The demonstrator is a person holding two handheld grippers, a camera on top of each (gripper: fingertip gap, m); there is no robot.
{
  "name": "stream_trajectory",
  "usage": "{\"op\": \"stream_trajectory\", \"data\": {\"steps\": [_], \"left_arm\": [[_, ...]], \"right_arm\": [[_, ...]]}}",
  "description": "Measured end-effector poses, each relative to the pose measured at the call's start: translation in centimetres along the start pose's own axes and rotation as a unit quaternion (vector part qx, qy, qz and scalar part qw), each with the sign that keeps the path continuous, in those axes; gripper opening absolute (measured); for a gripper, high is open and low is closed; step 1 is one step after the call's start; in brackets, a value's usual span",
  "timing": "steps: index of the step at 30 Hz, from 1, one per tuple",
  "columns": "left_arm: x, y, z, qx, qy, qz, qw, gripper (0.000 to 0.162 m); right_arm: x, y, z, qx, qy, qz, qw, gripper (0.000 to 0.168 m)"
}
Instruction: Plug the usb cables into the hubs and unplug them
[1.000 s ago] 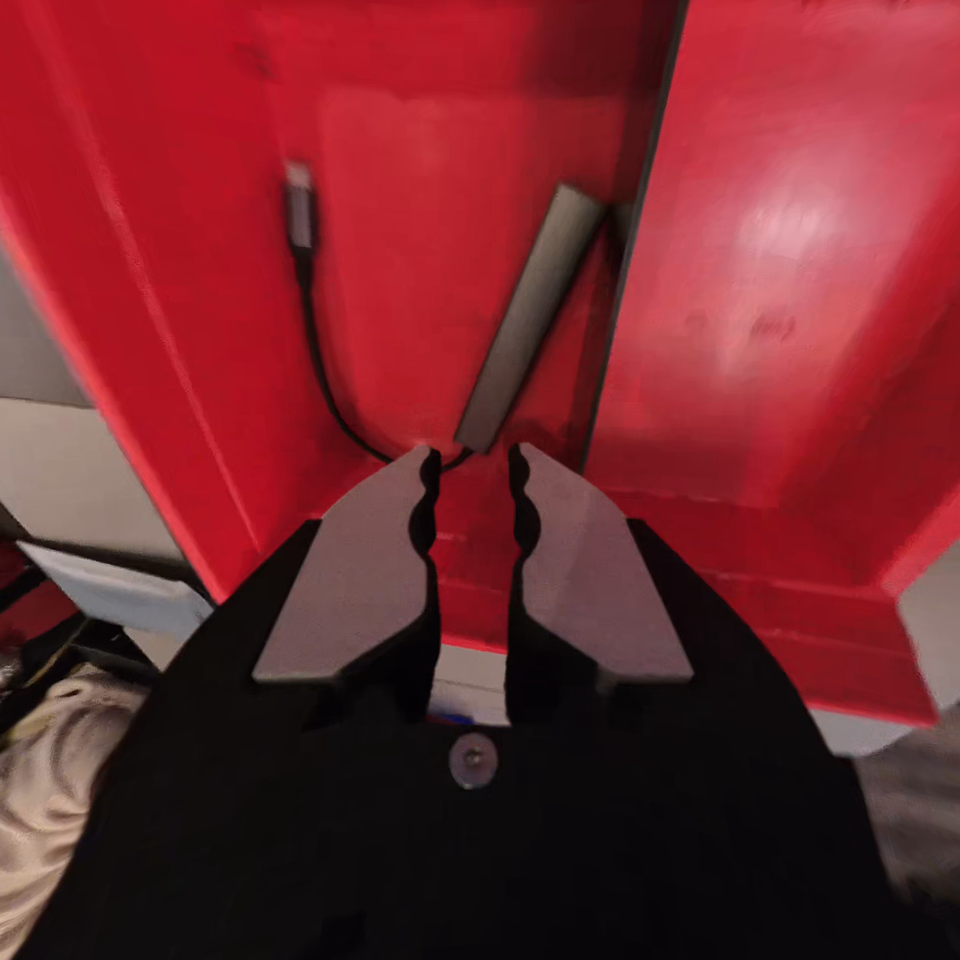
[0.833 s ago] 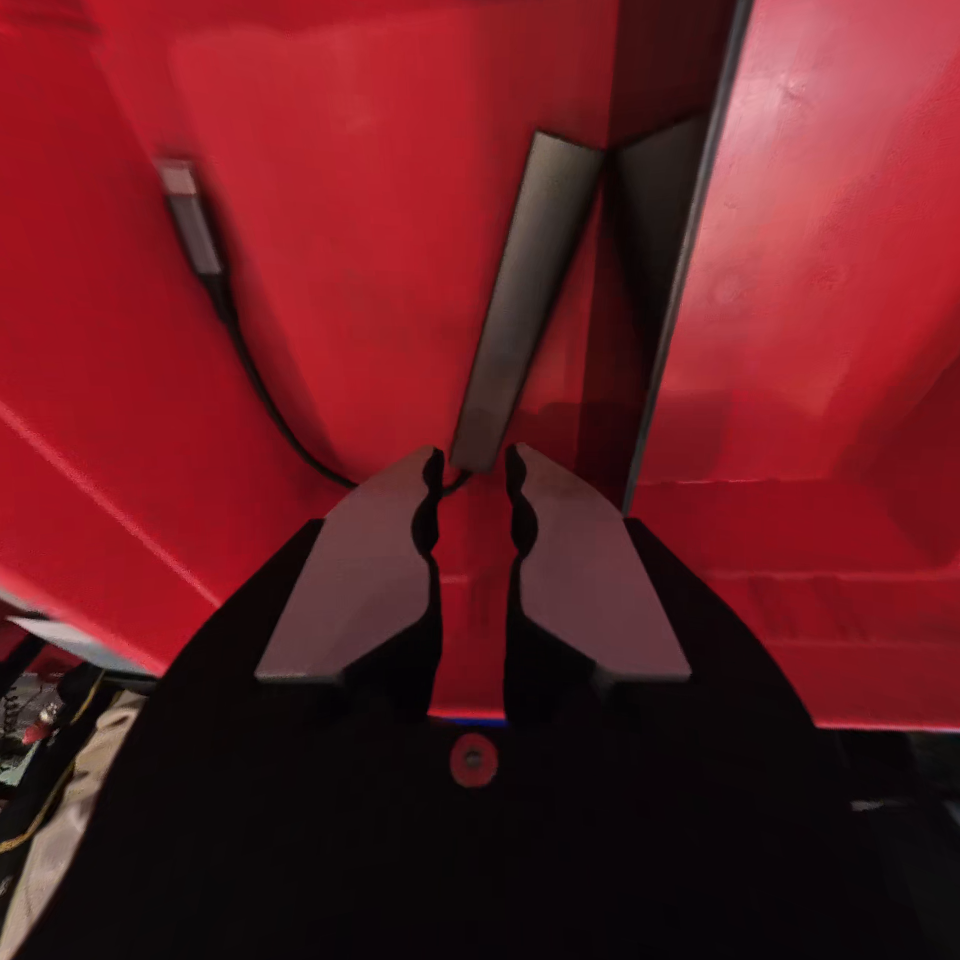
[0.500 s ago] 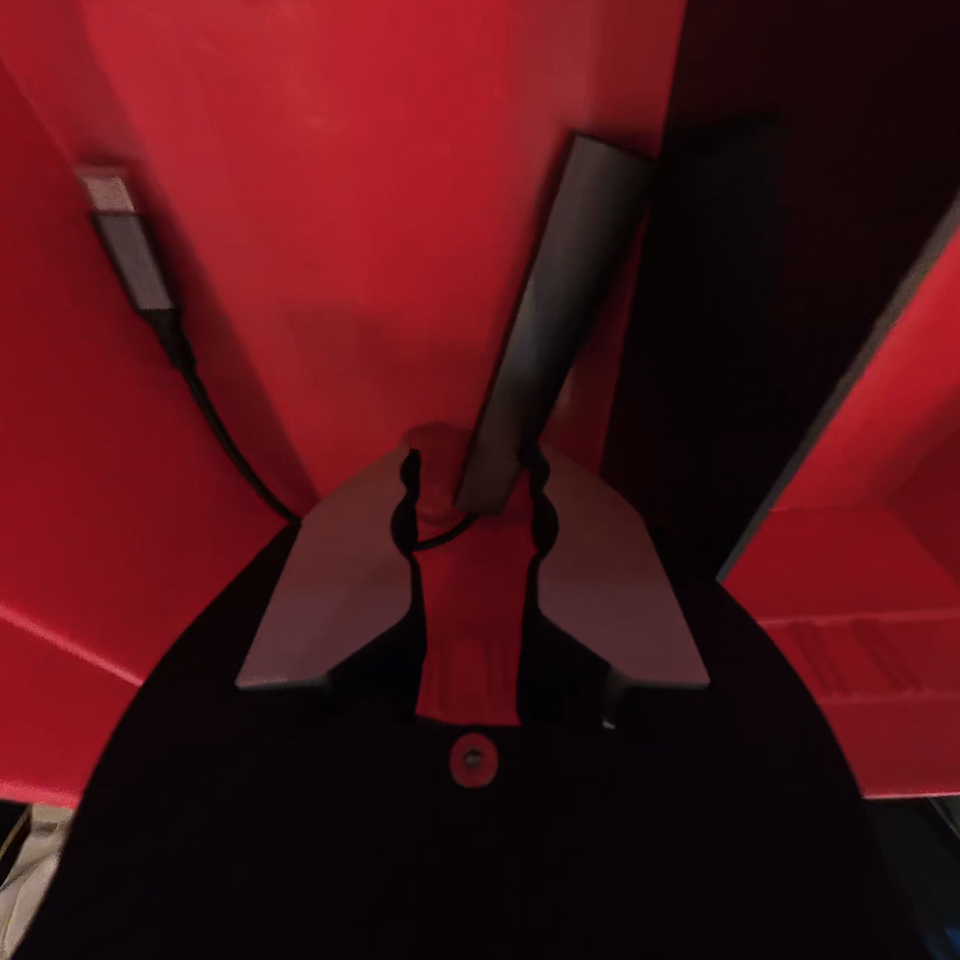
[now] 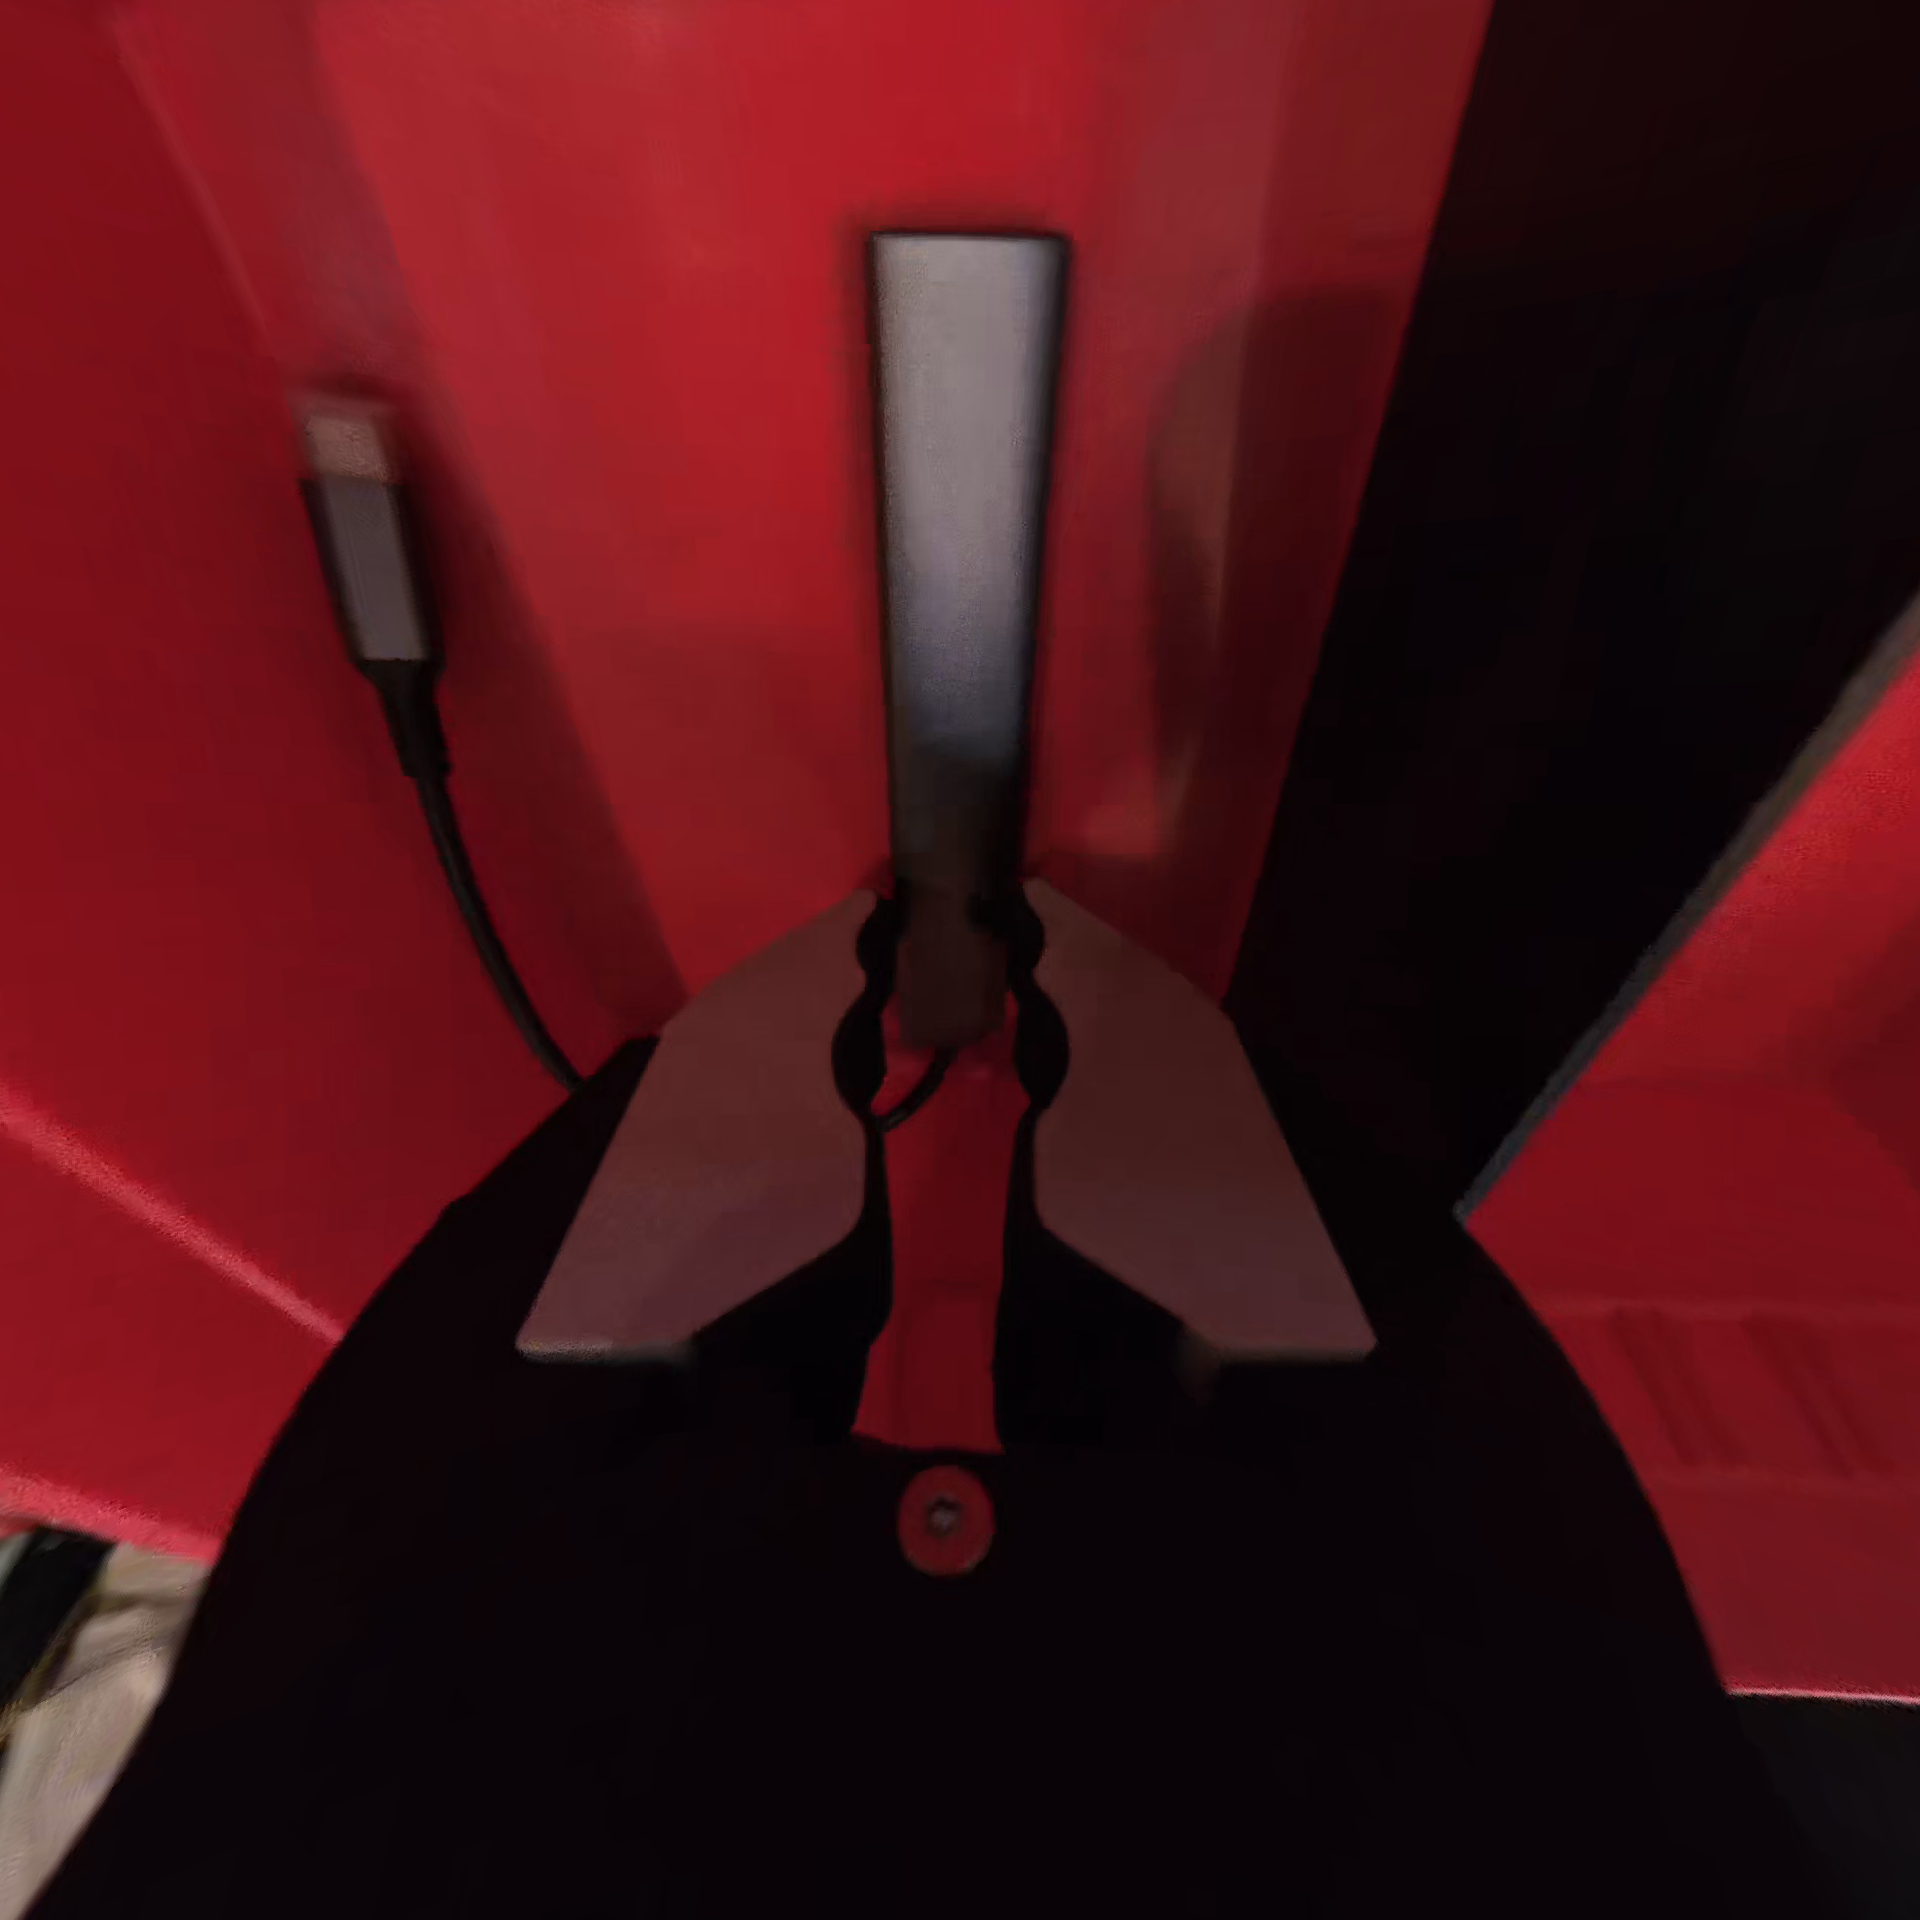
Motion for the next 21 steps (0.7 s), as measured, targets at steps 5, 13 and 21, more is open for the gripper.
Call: {"op": "stream_trajectory", "data": {"steps": [5, 13, 21], "left_arm": [[0.8, 0.4, 5.2, -0.073, 0.017, 0.075, 0.994, 0.020], [-1.0, -1.2, 12.5, -0.075, 0.038, 0.077, 0.993, 0.019], [-3.8, -5.2, 17.5, -0.008, 0.027, 0.038, 0.999, 0.019]], "right_arm": [[0.0, 0.0, -0.9, 0.006, 0.005, 0.033, 0.999, 0.051], [1.4, -0.3, -7.5, 0.104, 0.011, 0.220, 0.970, 0.052], [5.0, -1.8, -19.1, 0.112, 0.038, 0.383, 0.916, 0.058]]}}
Point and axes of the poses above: each gripper's, where its closed fingertips meet, z back along the fingers, y out of its underside, x = y × z across the jaws, the point moved 8 cm from there along z, back along the fingers, and after that the axes turned 3 degrees about -y, right-handed, at the moved point
